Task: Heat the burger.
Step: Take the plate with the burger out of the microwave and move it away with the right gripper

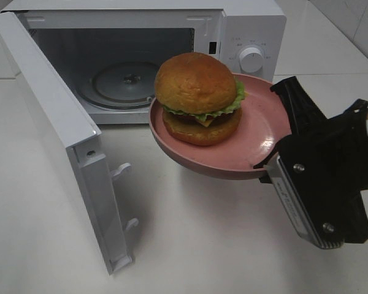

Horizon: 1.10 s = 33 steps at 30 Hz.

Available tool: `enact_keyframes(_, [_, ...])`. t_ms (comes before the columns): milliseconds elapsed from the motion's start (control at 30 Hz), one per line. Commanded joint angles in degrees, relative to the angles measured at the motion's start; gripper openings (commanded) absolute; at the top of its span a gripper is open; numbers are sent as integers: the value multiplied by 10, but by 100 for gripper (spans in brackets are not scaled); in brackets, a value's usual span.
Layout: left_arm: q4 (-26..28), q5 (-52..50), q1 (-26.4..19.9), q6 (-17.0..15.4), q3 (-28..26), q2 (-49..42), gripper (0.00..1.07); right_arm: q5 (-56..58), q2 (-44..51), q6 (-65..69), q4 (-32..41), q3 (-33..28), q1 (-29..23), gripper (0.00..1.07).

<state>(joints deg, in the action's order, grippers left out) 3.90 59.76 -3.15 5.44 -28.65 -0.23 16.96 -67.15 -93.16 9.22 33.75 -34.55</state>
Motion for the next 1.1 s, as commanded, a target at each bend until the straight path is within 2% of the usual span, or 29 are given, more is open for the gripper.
enact_keyframes(33, [6,-3,2,-2,2,-12,100,-23,34,17,3,-5,3,0])
enact_keyframes(333, [6,-3,2,-2,2,-12,100,44,136,56,-17,-50,3,0])
enact_keyframes(567, [6,-3,2,-2,2,-12,100,99,196,84,-41,-57,3,0])
enact_keyframes(633, [6,-3,2,-2,2,-12,100,126,227,132,-88,-57,3,0])
enact_keyframes(733, [6,-3,2,-2,2,-12,100,133,235,149,-101,-57,3,0])
enact_keyframes(800, [6,-3,2,-2,2,-12,100,150,257,219,-155,-57,3,0])
enact_keyframes(1100, [6,-3,2,-2,2,-12,100,167,263,378,-260,-57,3,0])
